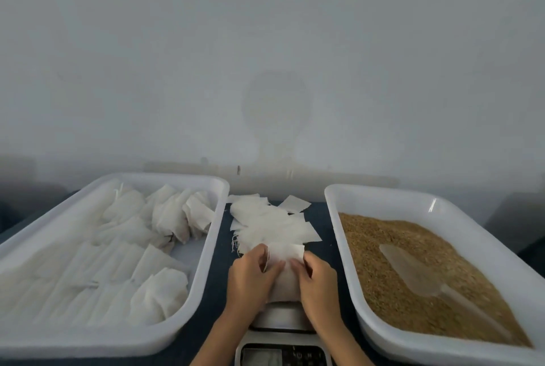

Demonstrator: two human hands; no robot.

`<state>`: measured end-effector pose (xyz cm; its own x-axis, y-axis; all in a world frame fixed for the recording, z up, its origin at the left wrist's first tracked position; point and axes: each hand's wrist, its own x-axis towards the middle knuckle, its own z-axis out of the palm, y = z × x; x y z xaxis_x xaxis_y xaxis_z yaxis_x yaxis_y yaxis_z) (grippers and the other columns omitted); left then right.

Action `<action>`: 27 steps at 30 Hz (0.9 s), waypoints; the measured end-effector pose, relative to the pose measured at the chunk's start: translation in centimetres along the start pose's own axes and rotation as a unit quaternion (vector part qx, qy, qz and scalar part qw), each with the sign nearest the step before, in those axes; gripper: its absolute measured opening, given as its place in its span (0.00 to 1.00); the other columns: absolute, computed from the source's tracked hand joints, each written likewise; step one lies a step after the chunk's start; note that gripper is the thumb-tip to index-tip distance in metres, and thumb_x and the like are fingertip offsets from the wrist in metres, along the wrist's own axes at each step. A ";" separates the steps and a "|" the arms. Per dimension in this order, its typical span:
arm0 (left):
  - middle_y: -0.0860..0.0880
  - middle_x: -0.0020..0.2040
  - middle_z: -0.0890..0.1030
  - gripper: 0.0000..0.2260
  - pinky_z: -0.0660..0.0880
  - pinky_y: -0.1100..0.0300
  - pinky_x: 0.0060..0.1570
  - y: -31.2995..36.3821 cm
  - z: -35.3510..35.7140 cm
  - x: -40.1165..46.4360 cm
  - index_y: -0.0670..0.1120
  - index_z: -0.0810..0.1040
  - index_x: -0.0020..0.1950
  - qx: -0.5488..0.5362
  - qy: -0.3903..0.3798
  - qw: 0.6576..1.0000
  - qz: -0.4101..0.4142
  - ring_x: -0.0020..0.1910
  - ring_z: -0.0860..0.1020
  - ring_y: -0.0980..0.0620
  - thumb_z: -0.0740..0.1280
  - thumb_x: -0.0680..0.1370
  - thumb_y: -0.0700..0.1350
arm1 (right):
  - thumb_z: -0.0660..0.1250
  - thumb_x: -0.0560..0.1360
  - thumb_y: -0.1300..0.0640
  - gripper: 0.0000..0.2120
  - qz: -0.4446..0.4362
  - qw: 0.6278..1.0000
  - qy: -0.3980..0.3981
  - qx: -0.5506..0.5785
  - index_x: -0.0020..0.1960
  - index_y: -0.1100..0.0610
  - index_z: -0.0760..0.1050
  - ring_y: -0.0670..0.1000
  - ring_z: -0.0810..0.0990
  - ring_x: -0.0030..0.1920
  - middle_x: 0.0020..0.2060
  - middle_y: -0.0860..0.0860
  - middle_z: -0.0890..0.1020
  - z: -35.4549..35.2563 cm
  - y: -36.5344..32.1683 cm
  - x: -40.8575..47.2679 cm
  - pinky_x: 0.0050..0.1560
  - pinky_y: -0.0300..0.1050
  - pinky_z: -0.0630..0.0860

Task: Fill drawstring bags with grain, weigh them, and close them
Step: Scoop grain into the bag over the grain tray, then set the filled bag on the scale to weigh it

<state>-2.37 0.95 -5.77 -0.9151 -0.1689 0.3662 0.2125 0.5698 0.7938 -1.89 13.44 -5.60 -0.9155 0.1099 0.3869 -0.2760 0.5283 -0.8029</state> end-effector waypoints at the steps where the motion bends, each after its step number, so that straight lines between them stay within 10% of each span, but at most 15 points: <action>1: 0.54 0.25 0.66 0.19 0.62 0.65 0.28 -0.3 0.0 0.1 0.49 0.62 0.30 0.005 -0.002 1.000 0.003 0.27 0.63 0.58 0.72 0.72 0.48 | 0.68 0.75 0.62 0.21 -0.008 1.000 0.000 -0.004 0.28 0.52 0.62 0.43 0.63 0.25 0.23 0.46 0.67 0.0 0.3 0.0 0.29 0.38 0.60; 7: 0.52 0.36 0.73 0.11 0.64 0.68 0.35 -1.8 -0.2 0.1 0.49 0.70 0.37 -0.007 -0.031 0.999 0.041 0.38 0.69 0.57 0.70 0.74 0.49 | 0.66 0.76 0.59 0.11 -0.042 0.997 -0.068 -0.015 0.36 0.61 0.72 0.45 0.72 0.31 0.30 0.53 0.76 -0.4 1.4 0.4 0.35 0.42 0.66; 12: 0.53 0.44 0.77 0.02 0.69 0.71 0.44 -2.7 -0.9 0.3 0.48 0.76 0.49 -0.081 0.007 0.997 0.018 0.45 0.74 0.57 0.67 0.77 0.44 | 0.62 0.79 0.61 0.11 0.006 0.997 -0.070 0.045 0.60 0.57 0.76 0.43 0.76 0.57 0.54 0.47 0.79 -1.5 2.5 -0.2 0.59 0.38 0.72; 16: 0.52 0.45 0.79 0.02 0.70 0.75 0.42 -3.6 -1.2 0.3 0.46 0.75 0.51 -0.126 0.033 0.991 -0.033 0.44 0.77 0.59 0.64 0.79 0.42 | 0.59 0.80 0.60 0.10 0.053 0.985 -0.053 0.158 0.60 0.53 0.73 0.36 0.75 0.56 0.56 0.46 0.78 -2.1 2.6 -0.3 0.52 0.25 0.69; 27: 0.50 0.46 0.78 0.03 0.68 0.69 0.47 -4.8 -1.3 0.4 0.44 0.75 0.50 -0.185 0.067 0.975 -0.099 0.47 0.75 0.56 0.63 0.79 0.42 | 0.57 0.80 0.62 0.13 0.068 0.975 -0.050 0.204 0.64 0.63 0.70 0.49 0.75 0.59 0.58 0.57 0.77 -1.6 3.4 -0.3 0.54 0.27 0.70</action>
<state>-3.29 -2.92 -8.79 -0.9032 -0.3640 0.2274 0.1674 0.1890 0.9676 -2.08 16.55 -7.67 -0.9699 0.0624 0.2356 -0.2258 0.1338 -0.9649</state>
